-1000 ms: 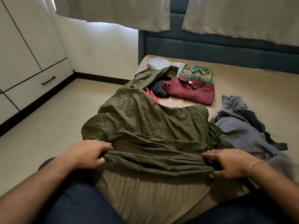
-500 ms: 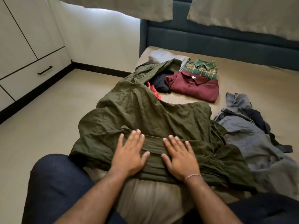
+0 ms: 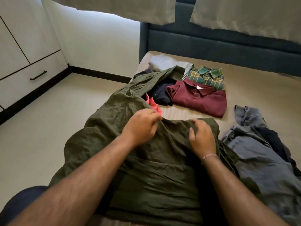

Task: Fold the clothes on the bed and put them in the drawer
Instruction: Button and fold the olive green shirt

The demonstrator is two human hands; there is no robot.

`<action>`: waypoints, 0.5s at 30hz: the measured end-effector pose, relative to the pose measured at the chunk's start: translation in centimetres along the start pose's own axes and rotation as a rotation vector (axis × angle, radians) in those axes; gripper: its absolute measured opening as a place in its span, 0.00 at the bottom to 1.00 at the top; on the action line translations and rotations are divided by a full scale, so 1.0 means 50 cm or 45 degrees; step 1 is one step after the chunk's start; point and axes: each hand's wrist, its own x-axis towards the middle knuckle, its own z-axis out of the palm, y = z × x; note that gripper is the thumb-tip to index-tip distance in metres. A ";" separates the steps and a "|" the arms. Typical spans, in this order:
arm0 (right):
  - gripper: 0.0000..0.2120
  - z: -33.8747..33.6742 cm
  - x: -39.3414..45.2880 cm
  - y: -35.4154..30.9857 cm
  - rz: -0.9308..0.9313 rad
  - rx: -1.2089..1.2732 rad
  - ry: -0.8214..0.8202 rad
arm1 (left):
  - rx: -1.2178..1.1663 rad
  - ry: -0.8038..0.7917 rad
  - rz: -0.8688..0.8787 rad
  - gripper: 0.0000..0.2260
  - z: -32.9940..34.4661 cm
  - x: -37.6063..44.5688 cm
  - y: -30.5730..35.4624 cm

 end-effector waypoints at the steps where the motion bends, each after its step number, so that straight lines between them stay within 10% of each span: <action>1: 0.17 0.004 0.041 0.000 0.000 -0.029 -0.053 | -0.006 -0.092 0.029 0.12 -0.005 0.054 0.001; 6: 0.26 0.037 0.182 0.013 -0.194 -0.357 -0.693 | 0.246 -0.676 -0.012 0.18 0.046 0.239 0.000; 8: 0.13 0.042 0.199 0.021 -0.261 -0.381 -0.892 | 0.297 -0.869 -0.027 0.18 0.073 0.264 -0.013; 15: 0.08 -0.015 0.210 0.135 -0.181 -0.268 -0.640 | 0.696 -1.244 -0.036 0.10 0.030 0.292 -0.041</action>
